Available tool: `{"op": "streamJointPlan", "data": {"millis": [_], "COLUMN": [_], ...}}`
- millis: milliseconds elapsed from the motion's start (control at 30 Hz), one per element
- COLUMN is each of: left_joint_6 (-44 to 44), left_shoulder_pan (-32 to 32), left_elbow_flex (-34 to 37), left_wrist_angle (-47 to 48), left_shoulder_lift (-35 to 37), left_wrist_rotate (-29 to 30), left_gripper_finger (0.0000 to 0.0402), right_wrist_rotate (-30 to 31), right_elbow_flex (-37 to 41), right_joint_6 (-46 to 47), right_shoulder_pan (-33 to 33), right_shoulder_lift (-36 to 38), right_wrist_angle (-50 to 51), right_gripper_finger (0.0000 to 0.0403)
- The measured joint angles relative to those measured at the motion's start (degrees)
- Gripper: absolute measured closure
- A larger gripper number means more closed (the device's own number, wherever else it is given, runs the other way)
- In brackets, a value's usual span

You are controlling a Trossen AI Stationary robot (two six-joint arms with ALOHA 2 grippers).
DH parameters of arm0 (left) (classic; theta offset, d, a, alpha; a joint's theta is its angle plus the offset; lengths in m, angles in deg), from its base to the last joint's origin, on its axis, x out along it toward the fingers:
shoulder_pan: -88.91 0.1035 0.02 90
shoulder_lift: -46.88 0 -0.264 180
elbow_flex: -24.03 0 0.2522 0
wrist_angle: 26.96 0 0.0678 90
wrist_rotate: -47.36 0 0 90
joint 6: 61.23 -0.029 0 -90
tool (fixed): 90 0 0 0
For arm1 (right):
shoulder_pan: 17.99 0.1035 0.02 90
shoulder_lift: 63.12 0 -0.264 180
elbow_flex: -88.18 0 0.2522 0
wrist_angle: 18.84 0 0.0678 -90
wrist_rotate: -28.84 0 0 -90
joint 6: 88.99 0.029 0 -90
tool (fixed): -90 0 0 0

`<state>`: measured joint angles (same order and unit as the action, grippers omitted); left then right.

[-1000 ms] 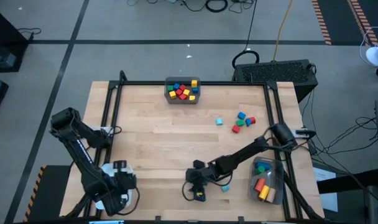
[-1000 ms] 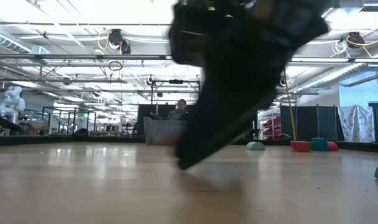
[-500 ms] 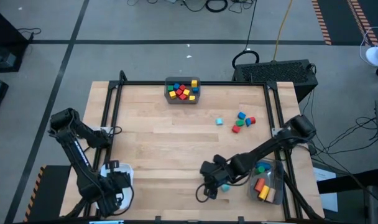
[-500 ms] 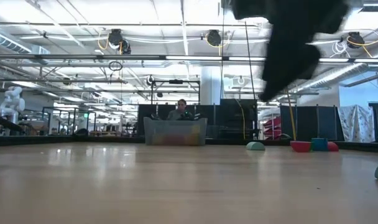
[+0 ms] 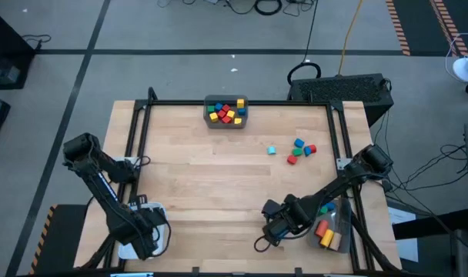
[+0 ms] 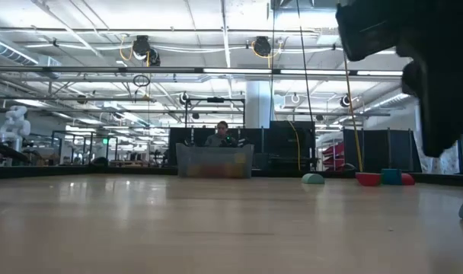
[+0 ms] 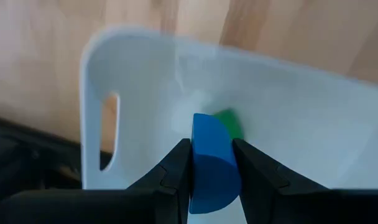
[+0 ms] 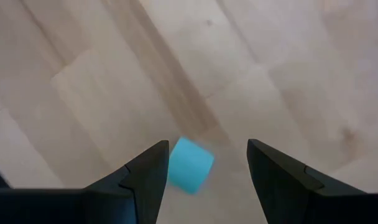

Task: Sort blocks by size
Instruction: Put the blue half circle block into the white bin, then put the light blue half circle block into the white bin

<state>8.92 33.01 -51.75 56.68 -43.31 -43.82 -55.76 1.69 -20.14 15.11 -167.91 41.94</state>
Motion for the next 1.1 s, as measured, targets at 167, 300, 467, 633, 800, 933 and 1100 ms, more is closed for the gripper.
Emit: {"op": "streamJointPlan", "data": {"millis": [167,300,467,633,800,933,1100], "left_joint_6": [-0.3,-0.5,-0.7,-0.1,-0.2,-0.1,-0.4], "left_shoulder_pan": [0.8,0.8,0.8,0.7,0.6,0.6,0.6], "left_elbow_flex": [4.3,4.7,4.8,4.8,4.8,4.7,2.8], "left_wrist_angle": [-3.4,-4.1,-5.2,-5.0,-4.9,-4.9,-4.3], "left_shoulder_lift": [0.0,-0.1,-0.1,-0.1,-0.1,-0.1,0.0], "left_wrist_rotate": [-3.3,-3.3,-3.1,-3.1,-2.8,-2.8,-2.4], "left_gripper_finger": [0.0304,0.029,0.0279,0.0276,0.0274,0.0273,0.0273], "right_wrist_rotate": [-1.2,-1.3,-1.2,-3.9,-4.2,-3.9,-2.3], "right_elbow_flex": [0.0,0.0,-0.1,-0.1,0.0,0.0,0.0], "right_joint_6": [3.1,5.0,5.5,5.7,5.7,5.5,5.3], "right_shoulder_pan": [1.7,2.8,3.6,3.8,3.8,3.6,3.6], "right_shoulder_lift": [0.0,-0.3,-1.3,-4.2,-6.1,-6.8,-6.7], "right_wrist_angle": [0.3,0.3,-1.1,-1.6,-1.9,-2.8,-3.3], "right_gripper_finger": [0.0195,0.0195,0.0195,0.0195,0.0195,0.0195,0.0202]}}
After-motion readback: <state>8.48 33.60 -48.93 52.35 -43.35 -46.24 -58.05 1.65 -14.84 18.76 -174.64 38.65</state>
